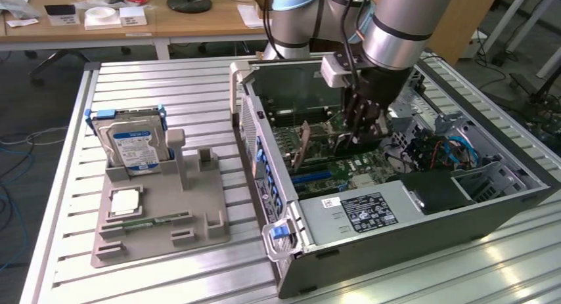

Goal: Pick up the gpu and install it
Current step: 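Insert the gpu into the slot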

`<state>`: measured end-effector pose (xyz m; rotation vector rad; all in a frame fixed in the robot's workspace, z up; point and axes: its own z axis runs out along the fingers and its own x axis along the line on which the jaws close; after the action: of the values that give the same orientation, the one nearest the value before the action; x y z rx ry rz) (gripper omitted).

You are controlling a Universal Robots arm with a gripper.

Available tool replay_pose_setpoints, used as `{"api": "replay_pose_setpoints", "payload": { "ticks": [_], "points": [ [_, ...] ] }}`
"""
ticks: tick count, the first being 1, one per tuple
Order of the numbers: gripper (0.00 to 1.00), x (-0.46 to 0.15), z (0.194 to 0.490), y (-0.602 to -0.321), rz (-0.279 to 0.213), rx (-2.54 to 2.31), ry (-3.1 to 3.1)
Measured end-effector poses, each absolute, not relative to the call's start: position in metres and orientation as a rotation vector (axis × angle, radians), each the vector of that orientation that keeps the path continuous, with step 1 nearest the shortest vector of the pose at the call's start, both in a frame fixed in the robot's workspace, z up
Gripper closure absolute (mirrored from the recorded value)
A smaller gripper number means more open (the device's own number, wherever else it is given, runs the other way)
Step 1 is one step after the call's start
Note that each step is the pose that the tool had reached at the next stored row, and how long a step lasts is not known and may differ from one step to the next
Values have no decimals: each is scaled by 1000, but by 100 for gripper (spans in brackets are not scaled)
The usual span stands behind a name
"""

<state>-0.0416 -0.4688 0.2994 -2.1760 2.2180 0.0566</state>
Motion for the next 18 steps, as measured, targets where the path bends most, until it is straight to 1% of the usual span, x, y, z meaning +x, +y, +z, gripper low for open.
{"api": "replay_pose_setpoints", "payload": {
  "ticks": [18],
  "points": [
    [73,-48,287,-468,56,-2175,2217]
  ]
}}
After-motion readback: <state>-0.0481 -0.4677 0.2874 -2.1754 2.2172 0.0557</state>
